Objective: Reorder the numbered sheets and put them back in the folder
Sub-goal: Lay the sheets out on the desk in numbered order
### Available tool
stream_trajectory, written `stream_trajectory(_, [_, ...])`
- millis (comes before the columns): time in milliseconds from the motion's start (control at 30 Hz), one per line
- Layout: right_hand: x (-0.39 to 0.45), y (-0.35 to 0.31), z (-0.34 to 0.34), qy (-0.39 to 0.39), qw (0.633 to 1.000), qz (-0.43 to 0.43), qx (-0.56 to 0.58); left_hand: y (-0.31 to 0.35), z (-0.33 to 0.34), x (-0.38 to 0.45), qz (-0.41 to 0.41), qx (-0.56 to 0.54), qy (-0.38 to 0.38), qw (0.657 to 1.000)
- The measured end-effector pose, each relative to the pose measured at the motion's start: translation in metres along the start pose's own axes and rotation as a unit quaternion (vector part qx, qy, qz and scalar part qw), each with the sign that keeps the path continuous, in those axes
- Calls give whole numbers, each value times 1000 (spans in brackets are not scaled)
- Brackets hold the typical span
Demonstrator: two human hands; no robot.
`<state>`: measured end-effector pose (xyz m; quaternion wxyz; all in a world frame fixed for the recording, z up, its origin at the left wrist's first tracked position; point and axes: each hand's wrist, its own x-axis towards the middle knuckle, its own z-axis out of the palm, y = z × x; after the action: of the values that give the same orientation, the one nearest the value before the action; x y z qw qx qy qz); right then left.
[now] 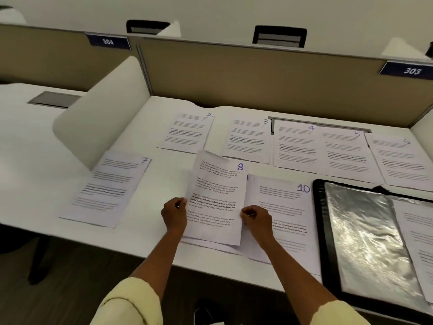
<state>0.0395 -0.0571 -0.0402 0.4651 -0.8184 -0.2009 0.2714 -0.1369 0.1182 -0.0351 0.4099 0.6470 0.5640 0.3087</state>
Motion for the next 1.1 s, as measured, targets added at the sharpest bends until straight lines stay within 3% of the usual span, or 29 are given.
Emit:
stream_trajectory(500, [16,-55,115,-78,996,-31,-36,-29,-73,80,-61,54,68,994])
stream_trajectory(667, [17,-66,139,-81,996,-26,-37,-43,-81,94,-62,147,34,987])
stream_trajectory(867, [18,-71,157,-87,994,-25,-59,-42,-89,93,-35,298,-7,954])
stream_trajectory(1100, [12,-70,165,-88,991,-47,-91,-48,-95,90,-19,322,-11,946])
